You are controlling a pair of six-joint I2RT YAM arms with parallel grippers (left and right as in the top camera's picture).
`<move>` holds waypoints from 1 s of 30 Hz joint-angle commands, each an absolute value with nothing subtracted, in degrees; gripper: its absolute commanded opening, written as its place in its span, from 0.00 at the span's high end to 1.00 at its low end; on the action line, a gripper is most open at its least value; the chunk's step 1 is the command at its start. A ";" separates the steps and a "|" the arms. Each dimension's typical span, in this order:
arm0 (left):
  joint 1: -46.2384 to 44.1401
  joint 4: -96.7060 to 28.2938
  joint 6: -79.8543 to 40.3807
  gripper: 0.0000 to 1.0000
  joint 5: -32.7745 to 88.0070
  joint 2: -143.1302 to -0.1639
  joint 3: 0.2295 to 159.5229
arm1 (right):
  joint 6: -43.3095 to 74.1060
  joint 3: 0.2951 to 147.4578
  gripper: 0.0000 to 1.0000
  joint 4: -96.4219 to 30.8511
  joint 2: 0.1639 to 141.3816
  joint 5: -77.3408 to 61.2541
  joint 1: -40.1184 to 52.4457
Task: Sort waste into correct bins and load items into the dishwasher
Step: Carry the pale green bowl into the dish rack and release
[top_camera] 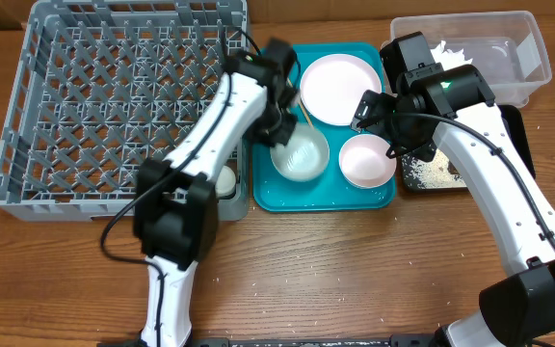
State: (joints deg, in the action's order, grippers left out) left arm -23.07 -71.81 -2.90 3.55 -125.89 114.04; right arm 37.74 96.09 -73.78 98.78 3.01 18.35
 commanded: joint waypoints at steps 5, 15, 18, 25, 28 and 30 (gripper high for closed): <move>-22.04 -62.65 -6.90 0.96 -33.43 -115.37 117.40 | 37.95 95.85 0.00 -73.58 98.39 3.53 17.98; -18.06 -36.07 0.30 0.96 -61.91 -119.61 117.38 | 37.98 95.85 0.00 -73.56 98.39 3.33 17.98; -17.17 -31.81 3.73 0.96 -61.91 -122.93 117.38 | 37.98 95.85 0.00 -73.56 98.39 3.33 17.98; -17.17 -23.83 9.65 0.96 -64.20 -130.28 117.38 | 37.98 95.85 0.00 -73.58 98.39 3.33 17.98; -17.41 -22.59 10.76 0.96 -64.55 -132.49 117.38 | 37.98 95.85 0.00 -73.56 98.39 3.33 17.98; -17.39 -22.37 10.76 0.96 -64.51 -133.36 117.38 | 37.98 95.85 0.00 -73.56 98.39 3.33 17.98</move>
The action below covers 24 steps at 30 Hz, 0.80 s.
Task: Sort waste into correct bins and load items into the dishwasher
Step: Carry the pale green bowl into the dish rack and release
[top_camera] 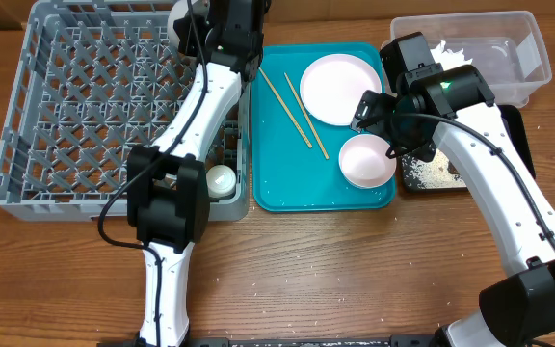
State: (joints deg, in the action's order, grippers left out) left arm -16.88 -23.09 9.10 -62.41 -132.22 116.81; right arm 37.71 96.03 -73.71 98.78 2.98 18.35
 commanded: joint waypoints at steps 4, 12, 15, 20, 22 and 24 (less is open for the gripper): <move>-16.84 -20.56 11.05 0.96 -64.45 -134.41 117.38 | 37.98 95.85 0.00 -73.56 98.39 3.33 17.98; -16.80 -15.97 15.29 0.96 -59.68 -135.35 117.38 | 38.00 95.85 0.00 -73.56 98.39 3.33 17.98; -16.78 -13.19 17.58 0.96 -59.79 -136.33 117.38 | 37.98 95.85 0.00 -73.58 98.39 3.33 17.98; -16.73 -7.64 21.96 0.96 -62.50 -138.50 117.38 | 37.98 95.85 0.00 -73.56 98.39 3.33 17.98; -16.67 -6.26 22.20 0.96 -63.72 -139.02 117.38 | 37.98 95.85 0.00 -73.56 98.39 3.33 17.98; -16.56 -5.13 22.35 0.96 -64.86 -139.13 117.38 | 37.98 95.85 0.00 -73.56 98.39 3.33 17.98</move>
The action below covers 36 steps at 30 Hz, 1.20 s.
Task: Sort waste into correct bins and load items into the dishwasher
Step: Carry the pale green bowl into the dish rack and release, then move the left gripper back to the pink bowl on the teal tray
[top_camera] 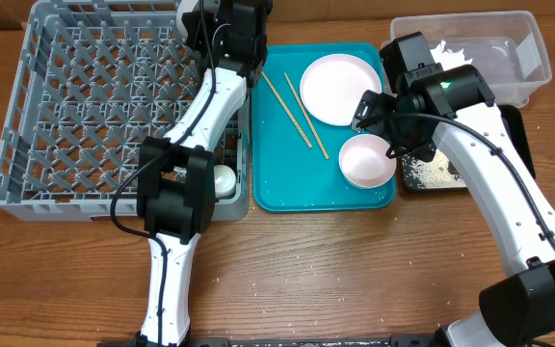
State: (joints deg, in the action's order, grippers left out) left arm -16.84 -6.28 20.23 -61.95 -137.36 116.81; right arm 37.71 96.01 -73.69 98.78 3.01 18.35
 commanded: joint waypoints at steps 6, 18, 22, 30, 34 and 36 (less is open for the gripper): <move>-16.43 -1.54 25.98 0.96 -66.06 -139.13 117.38 | 37.98 95.85 0.00 -73.56 98.39 3.33 17.98; -20.71 -18.02 25.87 0.64 -66.24 -139.13 117.38 | 37.98 95.85 0.00 -73.56 98.39 3.33 17.98; -21.34 -23.20 23.03 0.61 -66.70 -139.13 117.38 | 37.98 95.85 0.00 -73.56 98.39 3.33 17.98; -22.50 -31.22 16.67 0.39 -67.02 -138.91 117.45 | 37.98 95.85 0.00 -73.58 98.39 3.33 17.98; -23.00 -37.80 11.79 0.32 -62.50 -138.06 118.52 | 37.98 95.85 0.00 -73.56 98.39 3.33 17.98; -22.98 -42.33 8.12 0.30 -57.12 -136.73 119.52 | 37.98 95.85 0.00 -73.58 98.39 3.33 17.98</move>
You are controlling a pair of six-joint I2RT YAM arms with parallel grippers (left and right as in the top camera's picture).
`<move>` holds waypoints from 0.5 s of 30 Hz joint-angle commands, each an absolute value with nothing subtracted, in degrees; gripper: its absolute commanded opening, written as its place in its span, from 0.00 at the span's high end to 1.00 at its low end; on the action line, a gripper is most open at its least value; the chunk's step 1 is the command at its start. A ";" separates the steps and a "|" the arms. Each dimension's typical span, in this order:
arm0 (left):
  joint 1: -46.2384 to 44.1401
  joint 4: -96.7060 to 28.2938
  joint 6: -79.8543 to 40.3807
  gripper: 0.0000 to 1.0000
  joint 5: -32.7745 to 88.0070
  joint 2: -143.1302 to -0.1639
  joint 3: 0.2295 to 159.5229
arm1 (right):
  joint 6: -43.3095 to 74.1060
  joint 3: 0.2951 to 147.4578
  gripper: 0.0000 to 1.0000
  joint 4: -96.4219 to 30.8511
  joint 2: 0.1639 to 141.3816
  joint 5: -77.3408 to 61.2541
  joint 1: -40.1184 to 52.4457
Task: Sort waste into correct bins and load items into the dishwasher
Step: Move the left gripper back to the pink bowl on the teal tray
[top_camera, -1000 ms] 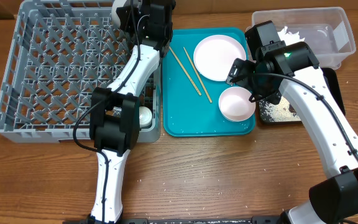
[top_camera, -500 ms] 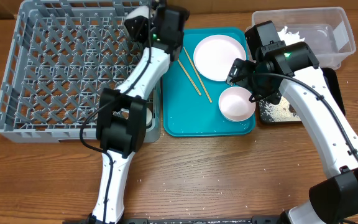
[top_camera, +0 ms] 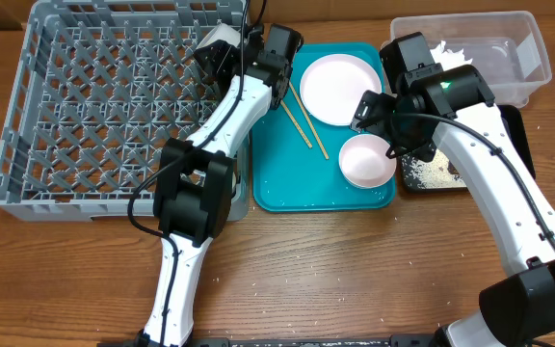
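Note:
My left gripper (top_camera: 279,50) hovers over the left edge of the teal tray (top_camera: 277,188), next to the rack's top right corner; it looks open and holds nothing. A clear bowl (top_camera: 215,50) rests in the grey dish rack (top_camera: 27,116) at that corner. On the tray lie a pink plate (top_camera: 340,82), a pink bowl (top_camera: 367,164) and two chopsticks (top_camera: 306,125). My right gripper (top_camera: 364,111) hangs just above the pink bowl's far rim, between bowl and plate, and looks open.
A clear plastic bin (top_camera: 509,39) with white scraps stands at the back right. A black tray (top_camera: 422,173) with crumbs lies under my right arm. My left arm crosses the rack's right side. Crumbs dot the wooden table.
My left gripper has moved right and toward the front, from the rack's top right corner to the tray's left edge. The clear bowl now shows in the rack, free of the gripper. The right arm is unchanged.
My left gripper was at the clear bowl on the tray's middle. Then the bowl was gone from the tray, baring the chopsticks, with the gripper over the rack's top right corner. It stayed there, and now it is back over the tray with the bowl left in the rack.

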State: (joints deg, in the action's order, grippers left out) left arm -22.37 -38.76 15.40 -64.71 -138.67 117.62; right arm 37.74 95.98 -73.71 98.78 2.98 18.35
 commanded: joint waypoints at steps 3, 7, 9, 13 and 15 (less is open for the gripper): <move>-22.37 -45.39 5.89 0.24 -48.36 -134.10 120.25 | 37.98 95.85 0.00 -73.56 98.39 3.33 17.98; -22.11 -46.65 5.93 0.19 -37.54 -129.54 120.27 | 38.00 95.85 0.00 -73.56 98.39 3.33 17.98; -22.11 -46.83 5.56 0.16 -32.56 -126.80 120.27 | 38.00 95.85 0.00 -73.56 98.39 3.33 17.98; -22.09 -49.04 1.39 0.02 -17.85 -121.69 120.27 | 37.98 95.85 0.00 -73.56 98.39 3.33 17.98; -22.09 -51.20 -1.83 0.00 -8.38 -120.64 120.27 | 37.98 95.85 0.00 -73.56 98.39 3.33 17.98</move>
State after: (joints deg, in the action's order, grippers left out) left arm -22.04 -48.86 4.75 -28.05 -125.38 118.83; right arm 37.74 95.98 -73.71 98.78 2.98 18.35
